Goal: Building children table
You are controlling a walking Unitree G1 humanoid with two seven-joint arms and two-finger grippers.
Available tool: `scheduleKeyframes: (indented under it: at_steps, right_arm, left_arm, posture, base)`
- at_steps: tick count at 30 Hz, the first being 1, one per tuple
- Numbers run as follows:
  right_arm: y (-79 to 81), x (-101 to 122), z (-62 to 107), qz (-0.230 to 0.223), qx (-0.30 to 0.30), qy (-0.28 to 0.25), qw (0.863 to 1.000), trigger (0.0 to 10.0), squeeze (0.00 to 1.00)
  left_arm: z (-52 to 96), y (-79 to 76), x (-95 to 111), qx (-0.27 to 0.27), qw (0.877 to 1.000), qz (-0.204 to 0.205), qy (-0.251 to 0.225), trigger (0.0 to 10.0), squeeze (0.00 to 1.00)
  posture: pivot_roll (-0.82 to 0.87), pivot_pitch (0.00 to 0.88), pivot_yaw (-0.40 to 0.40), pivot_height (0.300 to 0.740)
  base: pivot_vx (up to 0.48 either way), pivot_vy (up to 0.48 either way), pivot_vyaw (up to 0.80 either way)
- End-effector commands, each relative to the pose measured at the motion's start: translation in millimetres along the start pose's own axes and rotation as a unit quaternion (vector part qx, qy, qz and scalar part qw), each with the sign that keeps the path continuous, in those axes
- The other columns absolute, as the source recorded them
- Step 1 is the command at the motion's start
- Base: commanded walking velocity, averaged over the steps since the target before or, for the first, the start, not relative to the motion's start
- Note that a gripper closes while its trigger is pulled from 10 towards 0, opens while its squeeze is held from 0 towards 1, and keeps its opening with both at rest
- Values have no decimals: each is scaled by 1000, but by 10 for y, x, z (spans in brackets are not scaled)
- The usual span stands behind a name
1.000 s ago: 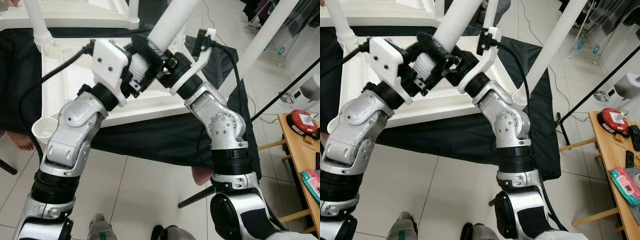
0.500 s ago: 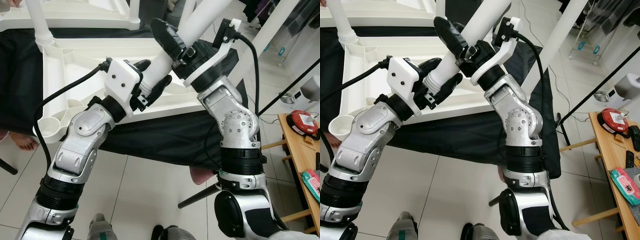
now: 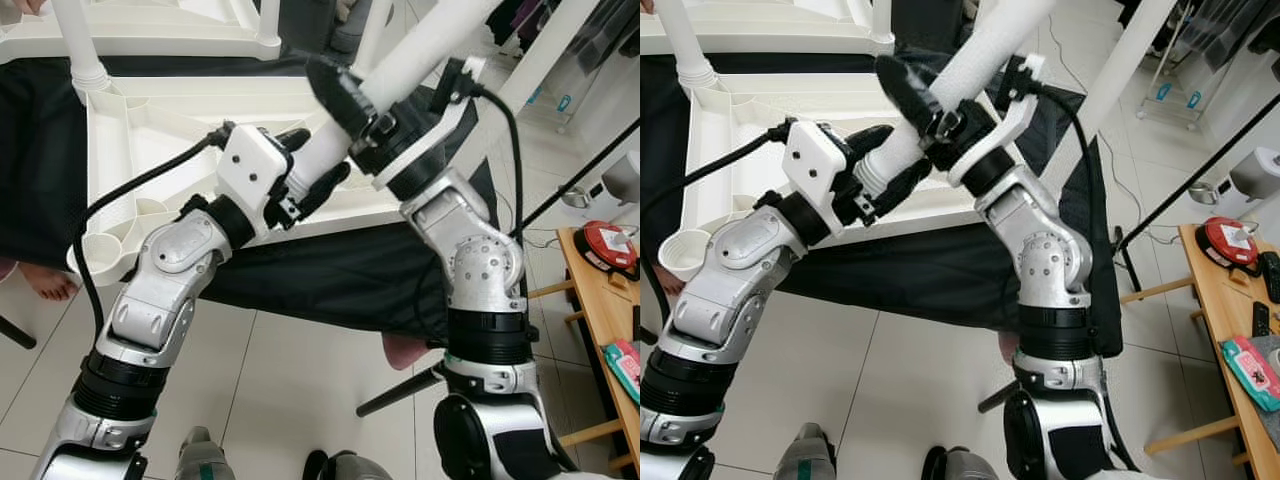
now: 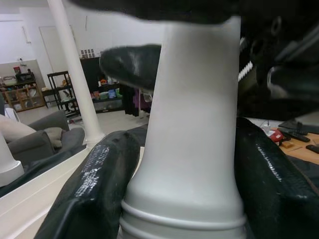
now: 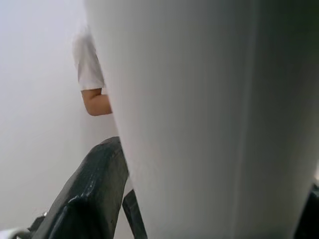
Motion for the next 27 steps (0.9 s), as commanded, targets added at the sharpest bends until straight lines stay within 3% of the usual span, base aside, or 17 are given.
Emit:
scheduleKeyframes:
  at_steps: [1, 11, 12, 14, 15, 16, 27]
  right_arm:
    - [30, -168, -8, -7, 11, 37, 999, 10000, 0]
    - [-20, -235, 10, -3, -3, 50, 999, 10000, 0]
    - [-17, -234, 5, -3, -2, 49, 999, 4941, 0]
    - [-17, -234, 5, -3, -2, 49, 999, 4941, 0]
    - [-14, -233, 1, -3, -2, 48, 999, 588, 0]
    - [-9, -231, -2, -5, 0, 47, 999, 0, 0]
    - [24, -225, 3, -5, 7, 39, 999, 0, 0]
  left_arm:
    - [-64, -41, 116, -9, 1000, -6, -20, 10000, 0]
    - [-78, -59, 157, -15, 999, -5, -29, 10000, 0]
    - [-78, -62, 158, -16, 999, -5, -29, 10000, 0]
    - [-78, -62, 158, -16, 999, -5, -29, 10000, 0]
    - [-78, -64, 158, -16, 999, -4, -29, 10000, 0]
    - [-80, -65, 158, -16, 999, -4, -30, 10000, 0]
    - [-81, -62, 110, -9, 1000, -10, -15, 10000, 0]
  posture:
    - [210, 117, -121, 740]
    - [210, 117, -121, 740]
    - [210, 117, -121, 740]
    - [210, 117, -121, 740]
    - [210, 117, -121, 740]
    - [208, 118, -122, 740]
    - [210, 118, -124, 740]
  base:
    - [0, 0, 0]
    - [0, 0, 0]
    - [0, 0, 0]
    - [0, 0, 0]
    - [0, 0, 0]
    - [0, 0, 0]
    - [0, 0, 0]
Point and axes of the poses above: a point about 5 cm out from each wrist's last joint towards the gripper, its own z axis pointing back from the gripper into the wrist, its own x axis along the axis of the wrist's last joint, y = z × x, the point moved 3 cm from there along -z, pointing out of the wrist towards the gripper, and after that the axes turned 8 degrees about -z, right-handed, at the moved point
